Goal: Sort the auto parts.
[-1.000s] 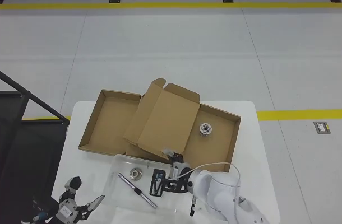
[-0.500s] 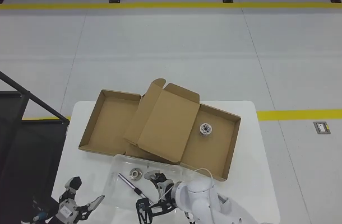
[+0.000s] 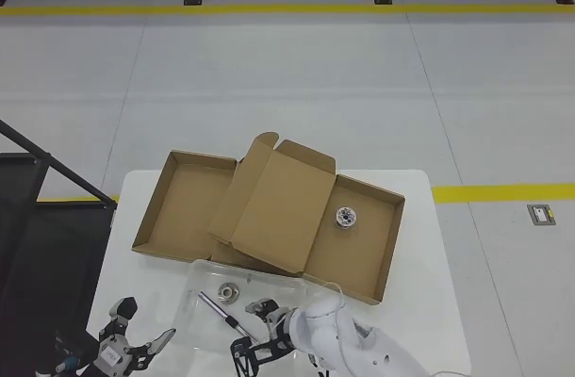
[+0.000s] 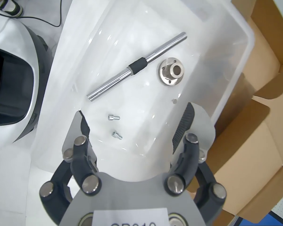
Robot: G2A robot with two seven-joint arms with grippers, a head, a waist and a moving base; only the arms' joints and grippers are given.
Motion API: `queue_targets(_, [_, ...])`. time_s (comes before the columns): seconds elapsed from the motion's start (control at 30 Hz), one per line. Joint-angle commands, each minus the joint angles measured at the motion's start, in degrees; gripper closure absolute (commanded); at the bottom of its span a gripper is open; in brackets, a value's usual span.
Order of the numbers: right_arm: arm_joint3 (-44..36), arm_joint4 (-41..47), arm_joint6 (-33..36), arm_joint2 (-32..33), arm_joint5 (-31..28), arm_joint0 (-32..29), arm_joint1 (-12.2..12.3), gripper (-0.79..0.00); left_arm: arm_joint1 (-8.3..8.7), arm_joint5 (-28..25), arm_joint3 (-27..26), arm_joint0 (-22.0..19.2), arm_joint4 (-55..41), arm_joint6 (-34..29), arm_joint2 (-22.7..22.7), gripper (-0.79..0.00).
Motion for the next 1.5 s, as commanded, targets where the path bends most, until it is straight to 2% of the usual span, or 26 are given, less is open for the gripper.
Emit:
queue_targets(0.0, [2.24, 1.42, 1.43, -0.88, -1.14, 1.17, -0.63, -0.329, 0.0, 0.0, 0.0, 0.0, 0.0, 0.0, 0.0, -0.785])
queue_targets(0.17, [8.37, 5.91, 6.75, -2.85, -2.38, 3.96, -2.63, -0.329, 0.0, 0.0, 0.0, 0.0, 0.0, 0.0, 0.0, -0.785])
queue_targets(0.5, [15.9, 13.34, 16.16, -6.62, -1.11, 7.97, -6.57, -0.332, 0.0, 0.0, 0.0, 0.0, 0.0, 0.0, 0.0, -0.785])
queue_targets(0.63, [18.7, 15.24, 18.75, -7.74, 0.17, 9.32, -7.93, -0.336, 0.0, 0.0, 0.0, 0.0, 0.0, 0.0, 0.0, -0.785])
queue_targets(0.9, [22.64, 17.27, 19.54, -9.45, 1.19, 11.21, -9.91, -0.317, 0.0, 0.0, 0.0, 0.0, 0.0, 0.0, 0.0, -0.785])
queue_targets(1.2, [25.92, 18.75, 20.9, -10.45, 1.22, 12.36, -11.29, -0.212, 0.0, 0.0, 0.0, 0.0, 0.0, 0.0, 0.0, -0.785])
queue_targets(1.23, [26.19, 18.84, 20.94, -10.58, 1.27, 12.45, -11.41, -0.185, 0.0, 0.0, 0.0, 0.0, 0.0, 0.0, 0.0, -0.785])
queue_targets(1.3, [26.64, 18.96, 21.06, -10.8, 1.39, 12.71, -11.62, -0.018, 0.0, 0.0, 0.0, 0.0, 0.0, 0.0, 0.0, -0.785])
queue_targets(1.47, [24.93, 18.27, 21.32, -10.16, 2.89, 12.68, -11.57, 0.0, 0.0, 0.0, 0.0, 0.0, 0.0, 0.0, 0.0, -0.785])
